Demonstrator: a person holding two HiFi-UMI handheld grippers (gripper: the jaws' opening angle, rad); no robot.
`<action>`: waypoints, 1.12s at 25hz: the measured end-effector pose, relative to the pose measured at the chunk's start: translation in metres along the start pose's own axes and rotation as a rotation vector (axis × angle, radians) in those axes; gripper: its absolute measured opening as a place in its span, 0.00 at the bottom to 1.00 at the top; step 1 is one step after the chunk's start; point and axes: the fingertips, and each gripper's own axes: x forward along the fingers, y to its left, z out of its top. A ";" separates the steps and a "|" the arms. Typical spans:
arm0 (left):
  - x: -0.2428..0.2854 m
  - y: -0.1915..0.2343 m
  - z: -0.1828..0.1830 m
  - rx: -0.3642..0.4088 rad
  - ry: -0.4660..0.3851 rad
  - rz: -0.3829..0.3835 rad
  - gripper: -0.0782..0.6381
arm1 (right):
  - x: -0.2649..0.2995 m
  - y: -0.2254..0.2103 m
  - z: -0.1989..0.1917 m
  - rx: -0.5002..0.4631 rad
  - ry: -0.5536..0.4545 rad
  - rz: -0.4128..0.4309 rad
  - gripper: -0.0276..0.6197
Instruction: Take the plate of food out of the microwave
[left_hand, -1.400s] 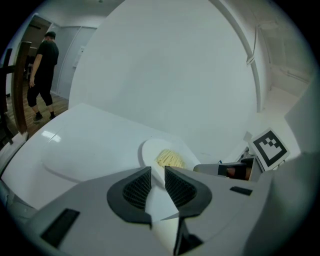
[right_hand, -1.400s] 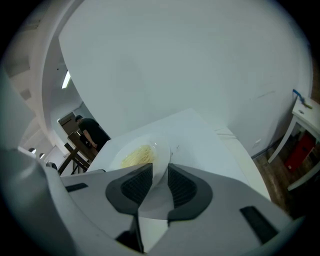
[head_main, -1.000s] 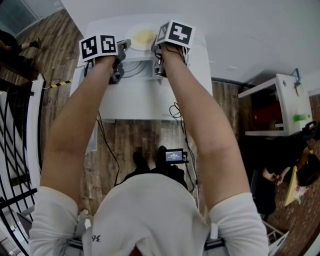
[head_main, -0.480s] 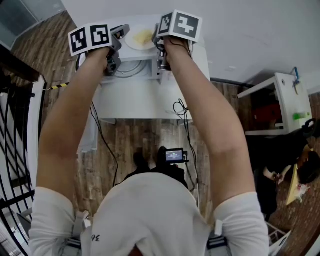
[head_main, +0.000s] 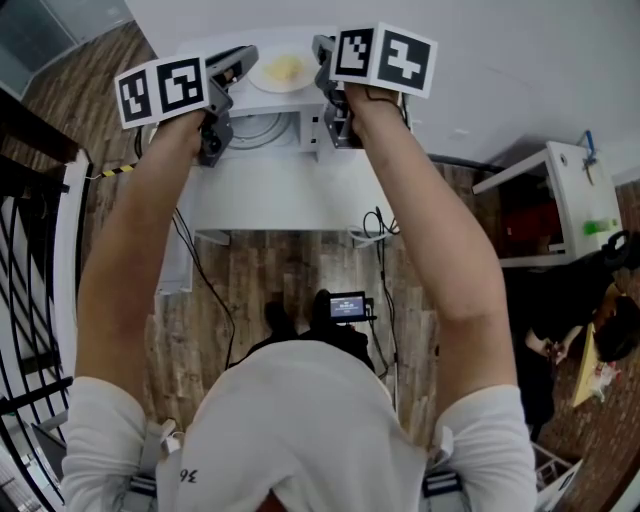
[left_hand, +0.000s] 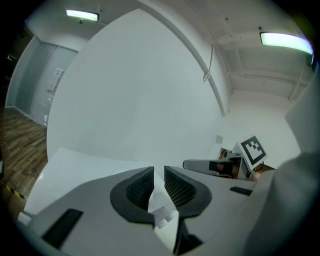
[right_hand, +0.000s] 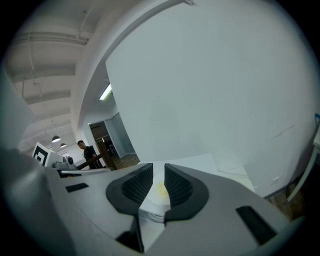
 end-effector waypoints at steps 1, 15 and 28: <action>-0.004 -0.005 -0.002 0.007 -0.002 -0.008 0.20 | -0.006 0.002 0.000 -0.001 -0.004 0.007 0.15; -0.051 -0.057 -0.029 0.081 -0.028 -0.095 0.20 | -0.060 0.020 -0.029 0.015 -0.022 0.073 0.10; -0.088 -0.073 -0.077 0.052 -0.057 -0.118 0.20 | -0.108 0.029 -0.065 -0.070 -0.042 0.077 0.08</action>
